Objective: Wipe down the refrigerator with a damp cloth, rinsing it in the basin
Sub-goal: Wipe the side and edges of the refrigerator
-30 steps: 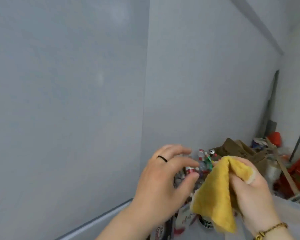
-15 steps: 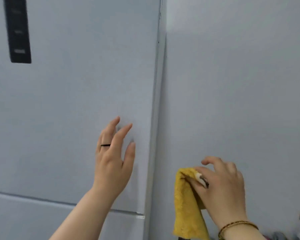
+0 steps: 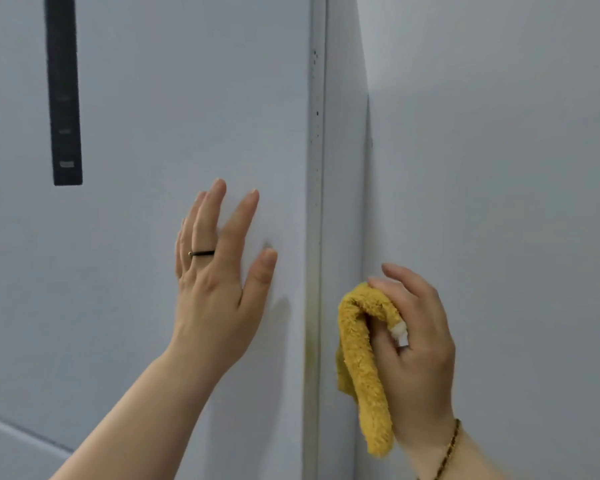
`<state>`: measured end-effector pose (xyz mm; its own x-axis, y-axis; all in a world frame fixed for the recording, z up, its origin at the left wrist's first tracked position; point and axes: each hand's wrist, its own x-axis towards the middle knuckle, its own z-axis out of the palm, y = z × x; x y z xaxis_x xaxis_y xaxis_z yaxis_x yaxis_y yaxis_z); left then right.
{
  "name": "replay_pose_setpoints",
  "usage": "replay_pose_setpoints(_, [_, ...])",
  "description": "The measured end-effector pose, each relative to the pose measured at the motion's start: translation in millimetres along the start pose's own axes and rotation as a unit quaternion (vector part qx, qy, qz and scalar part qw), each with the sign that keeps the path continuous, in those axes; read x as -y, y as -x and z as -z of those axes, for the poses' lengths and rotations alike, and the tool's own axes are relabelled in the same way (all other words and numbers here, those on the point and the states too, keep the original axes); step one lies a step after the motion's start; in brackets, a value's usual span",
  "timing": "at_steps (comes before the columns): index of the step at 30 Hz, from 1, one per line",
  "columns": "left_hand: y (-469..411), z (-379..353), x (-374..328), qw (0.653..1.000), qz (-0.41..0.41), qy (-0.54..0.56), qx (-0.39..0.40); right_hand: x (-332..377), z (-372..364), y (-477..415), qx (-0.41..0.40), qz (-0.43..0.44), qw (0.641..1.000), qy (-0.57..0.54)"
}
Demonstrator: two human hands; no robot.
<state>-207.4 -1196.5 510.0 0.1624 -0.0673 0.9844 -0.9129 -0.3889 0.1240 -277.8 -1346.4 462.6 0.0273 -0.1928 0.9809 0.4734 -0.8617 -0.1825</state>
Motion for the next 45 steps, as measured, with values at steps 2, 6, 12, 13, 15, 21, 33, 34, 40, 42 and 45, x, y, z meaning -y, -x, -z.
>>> replay_pose_setpoints(2, [-14.0,1.4,4.1,1.000,0.002,-0.017,-0.007,0.4,-21.8,-20.2,-0.037,0.009,0.998,-0.053])
replay_pose_setpoints(6, [-35.6,5.3,10.2,0.999,0.015,-0.042,0.003,8.5,-57.9,-63.2,-0.085,-0.045,0.971,-0.217])
replay_pose_setpoints(12, [-46.1,14.6,4.7,0.995,0.024,-0.096,0.021,15.7,-69.6,-42.4,-0.058,-0.127,0.943,-0.303])
replay_pose_setpoints(13, [-48.1,15.9,4.4,0.995,0.029,-0.094,0.020,13.8,-71.8,-35.1,-0.031,-0.090,0.956,-0.276])
replay_pose_setpoints(15, [-54.4,17.3,2.6,0.995,0.046,-0.084,0.015,9.6,-75.8,-35.7,0.016,-0.033,0.971,-0.238])
replay_pose_setpoints(21, [-59.9,12.7,-2.1,0.994,0.092,-0.059,0.023,14.7,-75.4,-150.0,0.092,0.011,0.961,-0.260])
replay_pose_setpoints(33, [-64.8,19.0,-8.2,0.991,0.101,-0.080,0.040,28.7,-72.8,-184.7,0.086,0.042,0.961,-0.259])
replay_pose_setpoints(34, [-65.9,18.1,-9.5,0.991,0.101,-0.078,0.040,31.5,-71.6,-204.0,0.080,0.046,0.965,-0.247])
replay_pose_setpoints(40, [-68.0,19.3,-15.0,0.991,0.110,-0.079,0.020,58.7,-75.0,-310.1,0.085,0.016,0.969,-0.232])
replay_pose_setpoints(42, [-67.3,19.9,-14.4,0.991,0.109,-0.077,0.017,58.1,-78.3,-314.3,0.081,0.024,0.969,-0.232])
replay_pose_setpoints(45, [-66.1,16.3,-12.5,0.992,0.105,-0.070,0.004,57.0,-77.3,-324.6,0.074,0.055,0.973,-0.214])
